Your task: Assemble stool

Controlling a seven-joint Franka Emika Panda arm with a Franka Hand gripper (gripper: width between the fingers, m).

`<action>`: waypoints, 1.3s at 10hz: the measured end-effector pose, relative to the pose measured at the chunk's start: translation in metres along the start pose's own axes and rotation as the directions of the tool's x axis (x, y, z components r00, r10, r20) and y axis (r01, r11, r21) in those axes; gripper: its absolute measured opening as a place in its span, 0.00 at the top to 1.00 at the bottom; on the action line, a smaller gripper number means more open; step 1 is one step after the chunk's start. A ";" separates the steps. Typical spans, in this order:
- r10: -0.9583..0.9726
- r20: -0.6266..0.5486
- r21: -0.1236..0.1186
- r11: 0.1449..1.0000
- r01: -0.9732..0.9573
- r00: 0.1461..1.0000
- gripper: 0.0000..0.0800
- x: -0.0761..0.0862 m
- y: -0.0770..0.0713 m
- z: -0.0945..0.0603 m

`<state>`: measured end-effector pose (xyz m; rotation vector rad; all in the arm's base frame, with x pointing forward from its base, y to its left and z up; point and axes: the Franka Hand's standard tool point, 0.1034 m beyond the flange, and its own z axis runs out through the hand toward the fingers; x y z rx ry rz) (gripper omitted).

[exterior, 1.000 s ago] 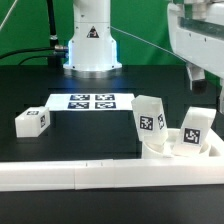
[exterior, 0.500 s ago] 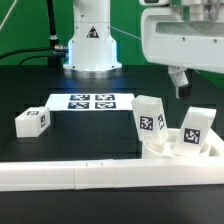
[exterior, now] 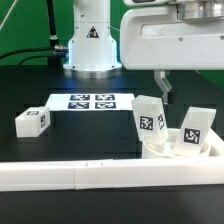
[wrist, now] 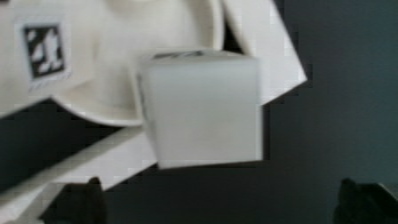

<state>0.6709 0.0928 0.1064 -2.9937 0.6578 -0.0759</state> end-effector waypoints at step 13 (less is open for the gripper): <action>-0.913 0.139 -0.051 0.381 0.923 0.384 0.19 -0.005 -0.001 -0.003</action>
Offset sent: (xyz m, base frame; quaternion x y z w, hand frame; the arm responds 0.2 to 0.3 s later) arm -0.0117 0.0066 0.0017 0.0432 -0.0672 -0.3572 0.9306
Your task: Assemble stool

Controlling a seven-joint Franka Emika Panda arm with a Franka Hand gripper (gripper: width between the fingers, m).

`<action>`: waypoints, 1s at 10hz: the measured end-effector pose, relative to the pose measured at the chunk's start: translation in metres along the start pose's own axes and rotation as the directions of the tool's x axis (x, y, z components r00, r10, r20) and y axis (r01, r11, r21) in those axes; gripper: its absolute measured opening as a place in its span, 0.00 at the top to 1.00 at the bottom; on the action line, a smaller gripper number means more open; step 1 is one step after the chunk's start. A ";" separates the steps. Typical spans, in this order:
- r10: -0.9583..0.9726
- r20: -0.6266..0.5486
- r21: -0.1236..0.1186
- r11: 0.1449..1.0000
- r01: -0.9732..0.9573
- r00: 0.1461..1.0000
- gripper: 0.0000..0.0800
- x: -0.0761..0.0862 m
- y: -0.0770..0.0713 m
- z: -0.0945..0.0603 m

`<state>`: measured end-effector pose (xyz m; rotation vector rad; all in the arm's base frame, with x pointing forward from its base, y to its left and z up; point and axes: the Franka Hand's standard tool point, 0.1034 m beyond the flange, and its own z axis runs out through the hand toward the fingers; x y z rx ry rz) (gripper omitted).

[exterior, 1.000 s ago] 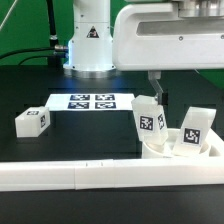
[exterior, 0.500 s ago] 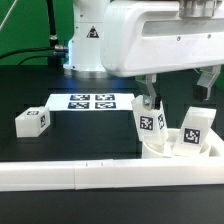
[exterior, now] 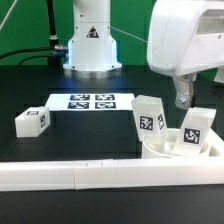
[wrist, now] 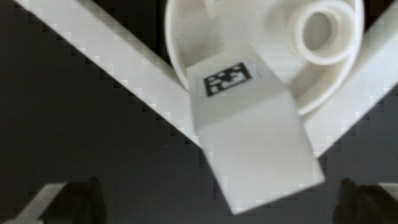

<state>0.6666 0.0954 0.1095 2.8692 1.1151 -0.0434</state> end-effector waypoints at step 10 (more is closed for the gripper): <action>-0.018 0.069 0.019 1.000 0.017 0.997 0.19 0.000 -0.020 0.032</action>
Offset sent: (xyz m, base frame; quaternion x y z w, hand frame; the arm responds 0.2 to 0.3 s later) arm 0.0000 0.0000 0.0000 0.0000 0.0000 0.0000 1.0000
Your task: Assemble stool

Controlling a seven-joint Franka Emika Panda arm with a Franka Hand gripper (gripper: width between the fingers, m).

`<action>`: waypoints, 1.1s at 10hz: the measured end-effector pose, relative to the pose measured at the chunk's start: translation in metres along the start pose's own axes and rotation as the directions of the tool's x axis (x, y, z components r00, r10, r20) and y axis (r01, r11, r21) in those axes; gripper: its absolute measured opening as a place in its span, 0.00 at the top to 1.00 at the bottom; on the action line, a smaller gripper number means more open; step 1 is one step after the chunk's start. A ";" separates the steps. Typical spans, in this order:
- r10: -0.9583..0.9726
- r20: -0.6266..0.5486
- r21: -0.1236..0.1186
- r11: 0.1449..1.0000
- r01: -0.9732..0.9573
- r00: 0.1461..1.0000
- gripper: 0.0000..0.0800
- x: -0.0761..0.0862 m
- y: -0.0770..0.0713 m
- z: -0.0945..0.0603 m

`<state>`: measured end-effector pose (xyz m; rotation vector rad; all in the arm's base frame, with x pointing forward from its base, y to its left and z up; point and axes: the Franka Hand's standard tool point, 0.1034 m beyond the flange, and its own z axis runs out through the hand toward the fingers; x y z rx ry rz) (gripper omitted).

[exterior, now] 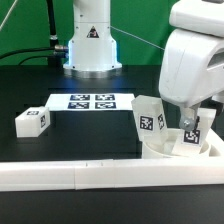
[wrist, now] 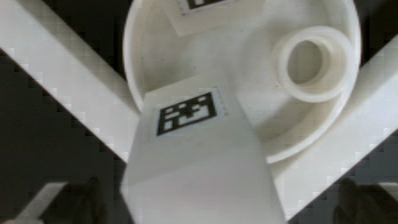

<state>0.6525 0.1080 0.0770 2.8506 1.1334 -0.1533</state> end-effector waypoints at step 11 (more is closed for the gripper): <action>0.905 0.004 0.121 0.423 -0.898 0.426 0.58 -0.016 0.027 0.002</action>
Offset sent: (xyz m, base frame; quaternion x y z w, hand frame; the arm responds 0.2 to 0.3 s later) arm 0.0000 0.0000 0.0000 0.0000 0.0000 0.1938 0.9810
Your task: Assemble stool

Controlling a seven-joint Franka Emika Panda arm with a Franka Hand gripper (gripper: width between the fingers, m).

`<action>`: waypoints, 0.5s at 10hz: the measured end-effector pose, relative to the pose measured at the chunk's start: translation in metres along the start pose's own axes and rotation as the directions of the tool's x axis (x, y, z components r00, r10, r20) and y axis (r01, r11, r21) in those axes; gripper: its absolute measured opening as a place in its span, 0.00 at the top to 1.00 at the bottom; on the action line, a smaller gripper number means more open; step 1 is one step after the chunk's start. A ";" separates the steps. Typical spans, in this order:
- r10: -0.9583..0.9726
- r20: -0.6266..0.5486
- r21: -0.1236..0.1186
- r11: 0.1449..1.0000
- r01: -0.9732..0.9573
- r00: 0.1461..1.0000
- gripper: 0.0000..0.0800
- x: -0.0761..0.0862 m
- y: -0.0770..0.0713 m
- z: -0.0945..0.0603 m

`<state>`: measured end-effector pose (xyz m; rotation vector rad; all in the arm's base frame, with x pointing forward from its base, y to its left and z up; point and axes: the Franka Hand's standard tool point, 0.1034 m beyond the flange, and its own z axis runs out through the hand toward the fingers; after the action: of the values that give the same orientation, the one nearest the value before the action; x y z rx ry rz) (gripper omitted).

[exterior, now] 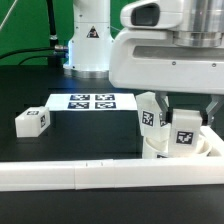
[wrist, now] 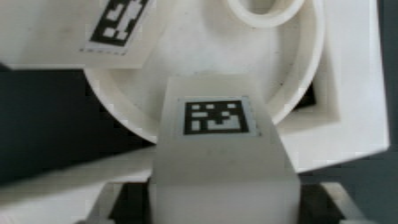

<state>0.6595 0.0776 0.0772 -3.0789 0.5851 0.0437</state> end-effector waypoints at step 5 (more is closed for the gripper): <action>0.174 -0.033 -0.053 0.983 -0.175 0.984 0.58 0.001 0.001 -0.002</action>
Offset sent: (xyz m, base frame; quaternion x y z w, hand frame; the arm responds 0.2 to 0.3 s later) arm 0.0000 0.0000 0.0000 0.0000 0.0000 0.1938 0.9810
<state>0.6599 0.0765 0.0795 -3.0769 0.8689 0.0171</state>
